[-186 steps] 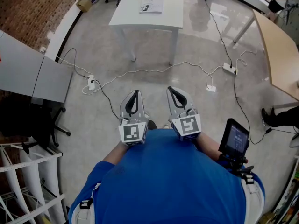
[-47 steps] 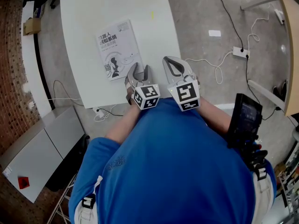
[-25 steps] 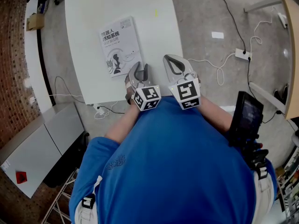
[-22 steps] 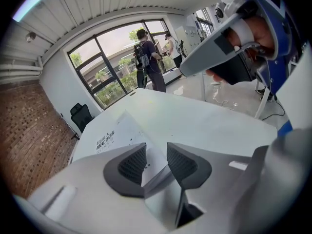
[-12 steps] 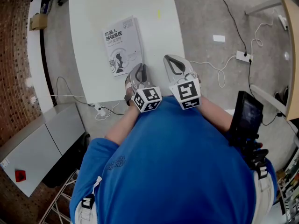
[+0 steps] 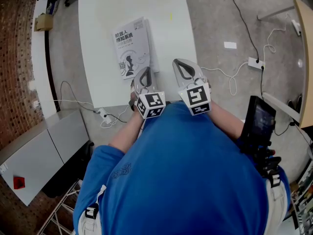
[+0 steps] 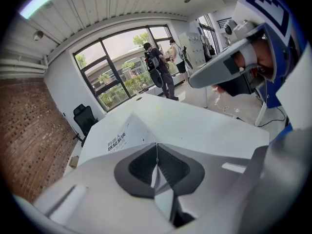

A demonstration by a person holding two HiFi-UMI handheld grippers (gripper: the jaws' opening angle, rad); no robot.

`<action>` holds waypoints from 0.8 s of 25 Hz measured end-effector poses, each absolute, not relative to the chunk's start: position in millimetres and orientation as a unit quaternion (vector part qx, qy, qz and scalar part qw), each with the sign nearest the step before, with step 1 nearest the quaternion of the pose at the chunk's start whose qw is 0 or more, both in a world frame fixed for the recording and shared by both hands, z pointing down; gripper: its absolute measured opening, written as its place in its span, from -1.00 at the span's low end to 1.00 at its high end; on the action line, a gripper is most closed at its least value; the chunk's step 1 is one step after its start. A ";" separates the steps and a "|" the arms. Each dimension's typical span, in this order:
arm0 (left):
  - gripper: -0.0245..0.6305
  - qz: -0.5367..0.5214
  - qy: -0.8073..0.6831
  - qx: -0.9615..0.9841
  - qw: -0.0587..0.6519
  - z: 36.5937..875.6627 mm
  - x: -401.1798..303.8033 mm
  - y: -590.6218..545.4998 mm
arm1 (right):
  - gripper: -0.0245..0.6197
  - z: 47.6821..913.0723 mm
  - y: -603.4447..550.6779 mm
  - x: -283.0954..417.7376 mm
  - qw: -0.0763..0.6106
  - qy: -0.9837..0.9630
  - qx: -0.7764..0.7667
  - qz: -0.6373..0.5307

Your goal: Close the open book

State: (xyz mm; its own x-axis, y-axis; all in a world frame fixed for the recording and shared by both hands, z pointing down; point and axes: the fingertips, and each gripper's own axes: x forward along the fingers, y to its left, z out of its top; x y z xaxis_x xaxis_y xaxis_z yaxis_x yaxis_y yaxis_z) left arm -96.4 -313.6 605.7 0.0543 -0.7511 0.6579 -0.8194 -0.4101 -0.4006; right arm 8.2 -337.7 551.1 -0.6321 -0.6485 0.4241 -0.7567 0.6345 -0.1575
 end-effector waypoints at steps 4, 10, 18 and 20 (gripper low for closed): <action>-0.89 0.405 -0.554 0.726 0.043 594.4 -101.4 -317.9 | -0.91 551.4 -339.3 8.0 0.166 -0.889 0.395 0.160; -0.89 0.382 -0.573 0.724 0.042 580.1 -109.4 -324.0 | -0.91 551.3 -342.9 8.4 0.163 -0.889 0.398 0.158; -0.89 0.357 -0.603 0.712 0.043 560.5 -131.4 -335.0 | -0.91 549.6 -348.2 4.6 0.163 -0.888 0.398 0.164; -0.89 0.351 -0.610 0.709 0.044 556.9 -137.3 -337.2 | -0.91 547.6 -350.6 3.8 0.163 -0.888 0.400 0.161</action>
State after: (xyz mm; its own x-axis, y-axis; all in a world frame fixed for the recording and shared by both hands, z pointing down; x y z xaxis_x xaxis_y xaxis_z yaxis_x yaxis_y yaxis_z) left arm -137.3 -337.2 556.9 0.0097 -0.8343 0.5513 -0.8962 -0.2518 -0.3653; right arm 3.8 -350.6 547.6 -0.6277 -0.6567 0.4180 -0.7618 0.6285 -0.1566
